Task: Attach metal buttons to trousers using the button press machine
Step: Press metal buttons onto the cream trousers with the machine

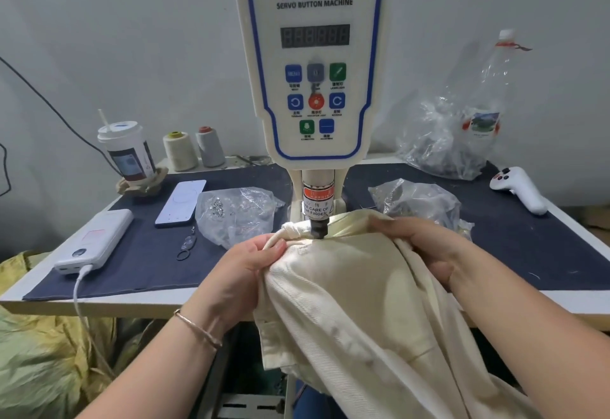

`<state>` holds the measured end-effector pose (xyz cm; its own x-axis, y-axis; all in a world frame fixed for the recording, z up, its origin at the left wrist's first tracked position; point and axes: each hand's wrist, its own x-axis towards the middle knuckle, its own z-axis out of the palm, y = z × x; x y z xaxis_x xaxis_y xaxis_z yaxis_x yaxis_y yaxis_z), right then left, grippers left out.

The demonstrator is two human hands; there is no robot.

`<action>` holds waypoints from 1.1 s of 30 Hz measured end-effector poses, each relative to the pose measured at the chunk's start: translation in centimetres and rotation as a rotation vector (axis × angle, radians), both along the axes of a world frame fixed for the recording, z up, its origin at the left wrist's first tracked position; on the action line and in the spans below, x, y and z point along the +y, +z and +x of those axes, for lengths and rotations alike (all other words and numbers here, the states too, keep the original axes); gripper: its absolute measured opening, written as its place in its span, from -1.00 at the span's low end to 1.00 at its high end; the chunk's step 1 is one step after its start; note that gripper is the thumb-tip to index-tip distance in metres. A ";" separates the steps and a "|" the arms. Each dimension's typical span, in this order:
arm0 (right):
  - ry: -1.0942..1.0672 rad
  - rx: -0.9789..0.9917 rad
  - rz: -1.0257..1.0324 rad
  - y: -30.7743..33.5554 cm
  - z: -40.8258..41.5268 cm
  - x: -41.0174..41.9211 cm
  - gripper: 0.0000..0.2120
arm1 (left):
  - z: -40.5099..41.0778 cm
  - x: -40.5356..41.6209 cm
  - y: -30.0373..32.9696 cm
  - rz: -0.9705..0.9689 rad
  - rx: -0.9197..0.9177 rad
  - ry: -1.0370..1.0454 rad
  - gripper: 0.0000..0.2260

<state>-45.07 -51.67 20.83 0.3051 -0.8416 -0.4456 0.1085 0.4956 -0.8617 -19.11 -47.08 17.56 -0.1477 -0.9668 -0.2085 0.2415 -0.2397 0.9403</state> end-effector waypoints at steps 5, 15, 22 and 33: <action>-0.221 0.472 -0.508 -1.5 2.6 -0.4 -0.88 | -2.5 -0.9 -0.7 -0.053 -0.409 0.292 -0.80; -0.279 0.498 -0.534 -2.8 2.6 -0.7 -0.79 | -3.0 -1.2 -1.4 -0.076 -0.577 0.367 -0.77; -0.328 0.571 -0.596 -3.7 1.8 -1.6 -0.73 | 0.0 -1.7 0.4 0.023 -0.107 -0.172 -0.82; -0.290 0.840 -0.751 -5.6 0.8 -3.0 -0.75 | -1.9 -2.4 -2.1 -0.392 -0.630 0.135 -0.95</action>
